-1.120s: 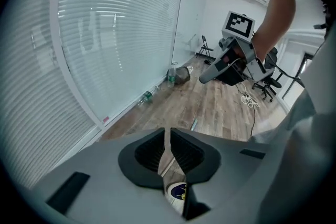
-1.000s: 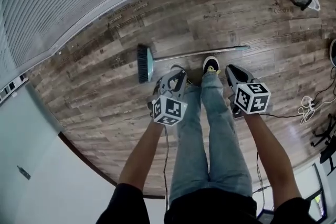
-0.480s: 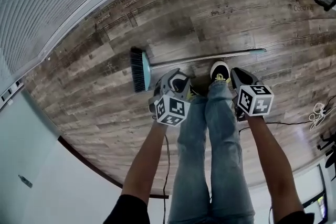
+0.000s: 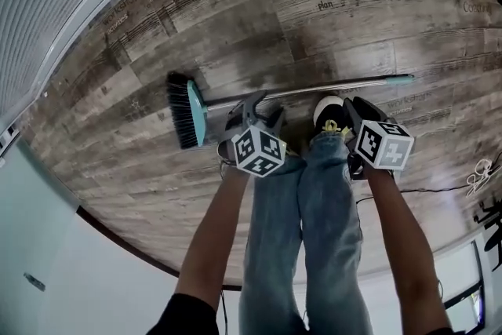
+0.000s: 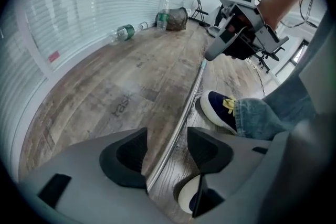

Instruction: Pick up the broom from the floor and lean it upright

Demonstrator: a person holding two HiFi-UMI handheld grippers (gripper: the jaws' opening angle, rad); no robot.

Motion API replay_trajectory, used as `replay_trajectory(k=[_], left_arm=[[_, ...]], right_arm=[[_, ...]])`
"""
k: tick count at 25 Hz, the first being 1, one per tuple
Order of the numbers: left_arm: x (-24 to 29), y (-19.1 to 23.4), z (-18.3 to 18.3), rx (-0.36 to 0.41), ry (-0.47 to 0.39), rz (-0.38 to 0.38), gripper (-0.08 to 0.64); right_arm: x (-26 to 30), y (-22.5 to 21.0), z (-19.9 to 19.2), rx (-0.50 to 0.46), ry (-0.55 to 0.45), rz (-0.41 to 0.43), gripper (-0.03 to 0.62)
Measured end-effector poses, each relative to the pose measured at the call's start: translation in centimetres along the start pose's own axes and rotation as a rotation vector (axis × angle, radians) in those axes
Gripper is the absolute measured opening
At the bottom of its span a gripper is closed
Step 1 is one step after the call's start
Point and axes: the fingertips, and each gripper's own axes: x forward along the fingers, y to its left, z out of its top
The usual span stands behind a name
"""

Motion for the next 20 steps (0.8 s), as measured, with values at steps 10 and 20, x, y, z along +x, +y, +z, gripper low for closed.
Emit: replay_trajectory(k=[10,20], left_arm=[[8.2,-1.2,-1.5,0.135,0.134,-0.032,0.232],[9.1,-1.1,-2.0,0.263,0.194,-0.001,0.225]], right_arm=[[5.6,-6.9,-1.5,0.212,-0.005,-0.117,0.143],[8.0,-9.9,-2.1,0.440,-0.009,-0.209,0.147]])
